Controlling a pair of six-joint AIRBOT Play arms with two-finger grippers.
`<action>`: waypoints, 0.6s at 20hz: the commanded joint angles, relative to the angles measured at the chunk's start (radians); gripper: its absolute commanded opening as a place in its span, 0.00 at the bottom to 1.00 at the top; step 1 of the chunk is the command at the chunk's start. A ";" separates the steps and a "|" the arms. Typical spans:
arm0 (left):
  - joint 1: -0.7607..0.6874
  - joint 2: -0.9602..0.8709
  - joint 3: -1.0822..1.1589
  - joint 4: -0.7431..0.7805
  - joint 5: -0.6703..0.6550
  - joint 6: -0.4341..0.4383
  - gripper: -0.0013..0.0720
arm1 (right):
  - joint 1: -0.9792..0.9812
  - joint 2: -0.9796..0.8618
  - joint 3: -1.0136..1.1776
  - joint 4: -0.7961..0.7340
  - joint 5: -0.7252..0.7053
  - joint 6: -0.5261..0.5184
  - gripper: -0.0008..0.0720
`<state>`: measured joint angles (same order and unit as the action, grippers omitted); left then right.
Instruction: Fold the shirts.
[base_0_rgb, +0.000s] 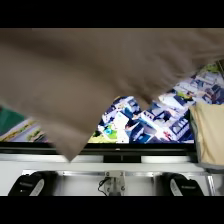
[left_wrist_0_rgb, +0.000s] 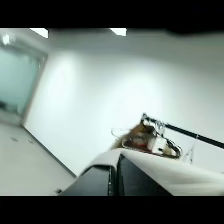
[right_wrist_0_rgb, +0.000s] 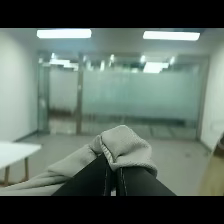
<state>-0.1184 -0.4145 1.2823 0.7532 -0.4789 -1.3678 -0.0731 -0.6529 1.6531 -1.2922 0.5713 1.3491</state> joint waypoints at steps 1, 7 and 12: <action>0.125 0.082 0.054 0.203 -0.237 -0.200 0.06 | -0.001 0.112 0.018 -0.057 0.007 -0.001 0.10; 0.268 0.060 -0.019 0.484 -0.477 -0.381 0.06 | -0.001 0.039 0.018 -0.195 0.447 -0.023 0.10; 0.274 -0.042 -0.226 0.484 -0.500 -0.381 0.06 | 0.000 -0.175 -0.082 -0.179 0.496 -0.052 0.10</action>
<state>0.1413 -0.4057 1.1576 1.1961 -0.9531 -1.7290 -0.0727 -0.7238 1.6207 -1.4559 1.0149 1.3064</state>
